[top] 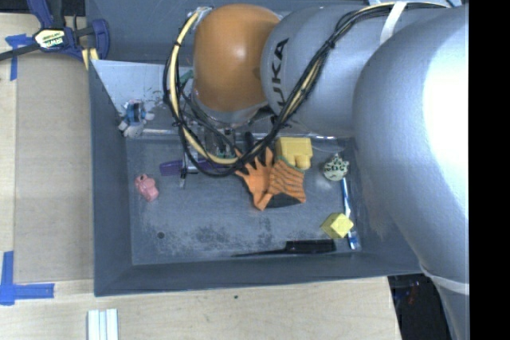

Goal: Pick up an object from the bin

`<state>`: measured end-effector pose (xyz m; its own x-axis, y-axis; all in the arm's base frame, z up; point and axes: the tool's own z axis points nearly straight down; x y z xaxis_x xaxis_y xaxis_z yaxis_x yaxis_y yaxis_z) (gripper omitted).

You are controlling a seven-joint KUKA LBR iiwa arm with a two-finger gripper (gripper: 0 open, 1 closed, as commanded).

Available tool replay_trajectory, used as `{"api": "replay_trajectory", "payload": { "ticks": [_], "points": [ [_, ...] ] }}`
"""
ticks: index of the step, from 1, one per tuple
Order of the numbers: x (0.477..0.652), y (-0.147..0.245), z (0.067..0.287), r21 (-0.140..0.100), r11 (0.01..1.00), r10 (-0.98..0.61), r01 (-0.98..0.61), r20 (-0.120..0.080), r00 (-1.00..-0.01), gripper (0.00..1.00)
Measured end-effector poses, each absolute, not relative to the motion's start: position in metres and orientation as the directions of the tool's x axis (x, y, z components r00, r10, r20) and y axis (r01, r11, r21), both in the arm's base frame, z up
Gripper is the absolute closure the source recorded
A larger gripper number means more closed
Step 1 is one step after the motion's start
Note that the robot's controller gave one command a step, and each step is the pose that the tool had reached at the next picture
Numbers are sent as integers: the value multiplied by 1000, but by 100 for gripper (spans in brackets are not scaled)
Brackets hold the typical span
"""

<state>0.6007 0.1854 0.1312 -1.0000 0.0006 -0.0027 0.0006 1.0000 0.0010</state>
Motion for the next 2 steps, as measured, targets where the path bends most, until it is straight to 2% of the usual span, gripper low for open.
{"api": "replay_trajectory", "payload": {
  "ticks": [1, 2],
  "points": [
    [623, 123, 67, -2, 997, 83, 83, 2, -997, 0],
    [616, 65, 71, 9, 998, -54, -54, -14, -998, 0]
  ]
}}
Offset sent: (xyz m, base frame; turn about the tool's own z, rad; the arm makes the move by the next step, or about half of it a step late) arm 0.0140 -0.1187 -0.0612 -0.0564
